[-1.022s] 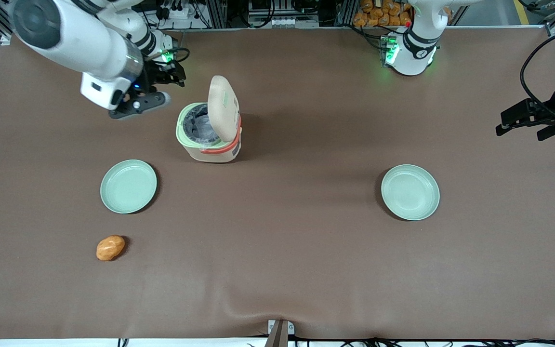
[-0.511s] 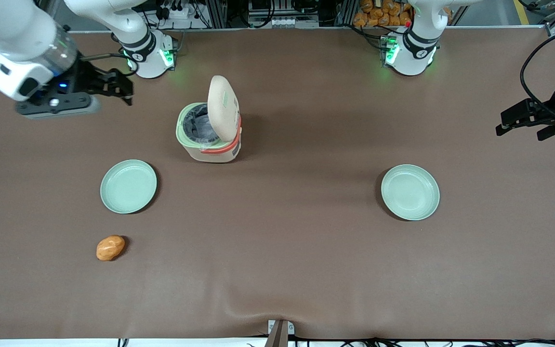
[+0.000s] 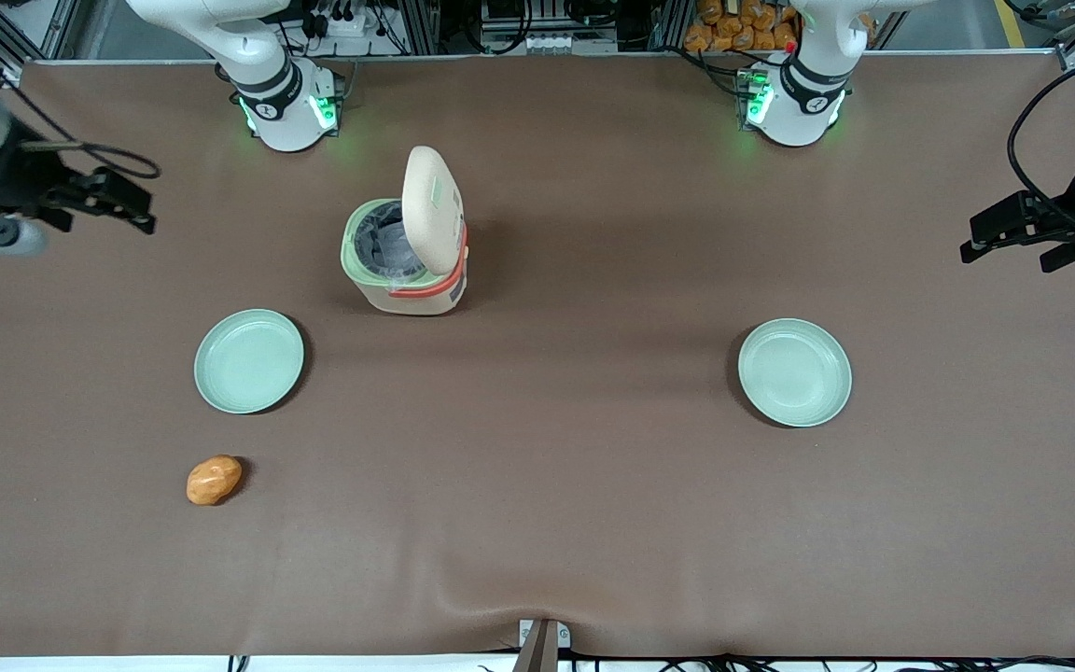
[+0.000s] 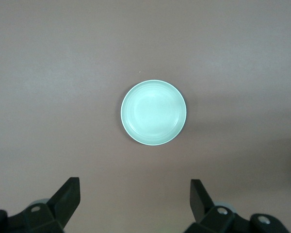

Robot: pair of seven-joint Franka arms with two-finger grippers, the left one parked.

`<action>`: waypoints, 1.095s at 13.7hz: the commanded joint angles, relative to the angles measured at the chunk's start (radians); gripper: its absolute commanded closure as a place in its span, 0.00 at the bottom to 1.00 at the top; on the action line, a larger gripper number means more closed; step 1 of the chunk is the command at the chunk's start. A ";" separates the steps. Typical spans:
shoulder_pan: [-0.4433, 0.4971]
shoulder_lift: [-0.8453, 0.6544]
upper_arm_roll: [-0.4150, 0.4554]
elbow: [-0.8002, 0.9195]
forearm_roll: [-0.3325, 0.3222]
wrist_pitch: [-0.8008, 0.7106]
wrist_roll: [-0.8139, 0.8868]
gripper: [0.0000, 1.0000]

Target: Press rice cooker button with right arm

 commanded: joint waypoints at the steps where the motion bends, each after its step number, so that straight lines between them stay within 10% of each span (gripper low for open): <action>1: -0.010 0.007 -0.054 -0.012 -0.008 -0.004 -0.060 0.00; 15: 0.009 0.007 -0.073 -0.003 0.003 -0.036 -0.086 0.00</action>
